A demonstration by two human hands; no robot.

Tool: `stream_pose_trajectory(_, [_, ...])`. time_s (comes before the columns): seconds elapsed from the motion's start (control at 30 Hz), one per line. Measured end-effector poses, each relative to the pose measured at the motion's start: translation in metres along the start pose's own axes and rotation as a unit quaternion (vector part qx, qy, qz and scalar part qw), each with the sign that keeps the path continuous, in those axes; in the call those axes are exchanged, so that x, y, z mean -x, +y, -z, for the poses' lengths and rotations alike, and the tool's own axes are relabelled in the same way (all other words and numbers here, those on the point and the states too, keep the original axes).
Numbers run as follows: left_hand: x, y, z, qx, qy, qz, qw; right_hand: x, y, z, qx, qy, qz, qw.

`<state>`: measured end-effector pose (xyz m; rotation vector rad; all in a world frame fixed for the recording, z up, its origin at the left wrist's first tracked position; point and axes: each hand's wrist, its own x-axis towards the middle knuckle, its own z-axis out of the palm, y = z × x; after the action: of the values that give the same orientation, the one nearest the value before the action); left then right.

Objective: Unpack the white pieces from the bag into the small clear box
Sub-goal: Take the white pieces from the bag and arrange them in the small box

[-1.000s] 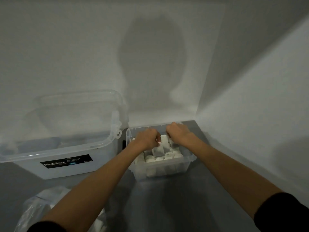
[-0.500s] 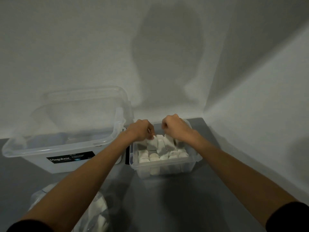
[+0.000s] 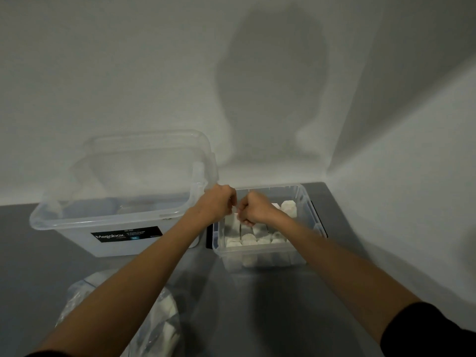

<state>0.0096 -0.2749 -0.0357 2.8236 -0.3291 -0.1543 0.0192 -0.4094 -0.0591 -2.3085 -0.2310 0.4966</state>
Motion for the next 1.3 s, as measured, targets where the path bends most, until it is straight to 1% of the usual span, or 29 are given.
stream_pose_trajectory(0.13, [0.004, 0.0, -0.001, -0.006, 0.011, -0.01, 1.0, -0.011, 0.007, -0.01, 0.025, 0.008, -0.002, 1.0])
stream_pose_trajectory(0.33, [0.007, 0.001, -0.001, 0.006, 0.027, -0.012, 1.0, -0.021, 0.007, -0.017, 0.048, 0.086, 0.011, 0.995])
stream_pose_trajectory(0.63, [0.01, 0.002, -0.002, 0.014, 0.025, -0.006, 1.0, -0.019, 0.008, -0.017, 0.068, 0.091, 0.002, 0.994])
stream_pose_trajectory(0.73, [0.012, 0.004, 0.0, 0.016, 0.024, -0.004, 1.0, -0.012, 0.005, -0.004, 0.074, 0.108, 0.005, 0.991])
stream_pose_trajectory(0.9, [0.023, 0.009, 0.011, 0.05, 0.014, -0.018, 0.998, 0.017, -0.014, 0.028, 0.103, 0.125, 0.054, 0.985])
stream_pose_trajectory(1.07, [0.06, 0.003, 0.044, 0.121, 0.041, -0.059, 0.99, 0.057, -0.051, 0.044, 0.107, 0.149, 0.113, 0.977])
stream_pose_trajectory(1.17, [0.093, -0.019, 0.064, 0.151, 0.045, -0.066, 0.985, 0.085, -0.08, 0.033, 0.113, 0.161, 0.15, 0.969])
stream_pose_trajectory(1.3, [0.134, -0.058, 0.082, 0.166, 0.042, -0.055, 0.984, 0.115, -0.124, -0.003, 0.11, 0.134, 0.189, 0.967])
